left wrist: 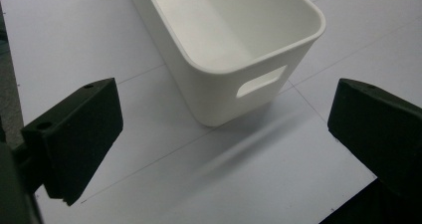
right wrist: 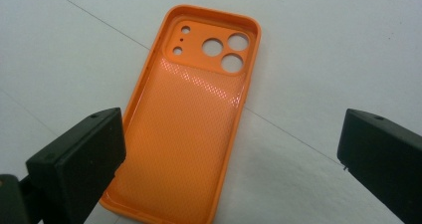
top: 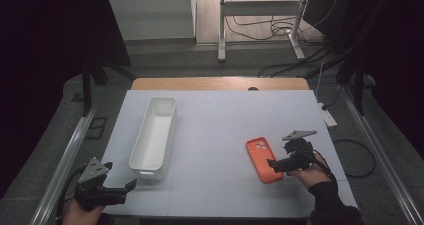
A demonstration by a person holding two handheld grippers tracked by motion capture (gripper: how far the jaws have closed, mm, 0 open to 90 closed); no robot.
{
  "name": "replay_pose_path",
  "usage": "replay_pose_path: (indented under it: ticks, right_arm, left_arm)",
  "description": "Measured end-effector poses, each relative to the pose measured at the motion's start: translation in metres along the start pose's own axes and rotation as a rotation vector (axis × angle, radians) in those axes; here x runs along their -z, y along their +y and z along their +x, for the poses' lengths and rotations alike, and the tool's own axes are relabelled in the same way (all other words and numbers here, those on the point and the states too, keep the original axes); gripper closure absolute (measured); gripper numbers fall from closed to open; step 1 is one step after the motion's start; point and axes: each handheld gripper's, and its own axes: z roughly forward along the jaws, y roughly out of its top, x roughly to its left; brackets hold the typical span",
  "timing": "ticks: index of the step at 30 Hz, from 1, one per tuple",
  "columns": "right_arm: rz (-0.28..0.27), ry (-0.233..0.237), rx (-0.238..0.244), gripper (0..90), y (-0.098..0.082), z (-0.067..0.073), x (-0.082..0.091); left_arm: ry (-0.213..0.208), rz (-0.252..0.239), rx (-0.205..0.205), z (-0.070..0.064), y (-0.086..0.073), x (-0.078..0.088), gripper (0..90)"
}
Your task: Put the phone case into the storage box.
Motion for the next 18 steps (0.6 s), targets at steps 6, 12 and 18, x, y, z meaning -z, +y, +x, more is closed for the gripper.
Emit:
replay_pose_path:
  ticks: [6, 12, 18]
  right_arm:
    - [0.021, 0.0, 0.007, 0.0, -0.002, 0.0, -0.007]
    - [0.054, 0.001, -0.003, 0.0, -0.006, -0.003, -0.015]
    - [0.103, -0.001, -0.004, 0.0, -0.012, -0.005, -0.026]
  left_arm:
    - [0.002, 0.001, -0.004, 0.0, 0.0, 0.0, 1.8]
    - [0.0, 0.0, -0.006, -0.001, 0.0, 0.0, 1.8]
    - [0.0, 0.002, -0.009, -0.001, 0.0, 0.0, 1.8]
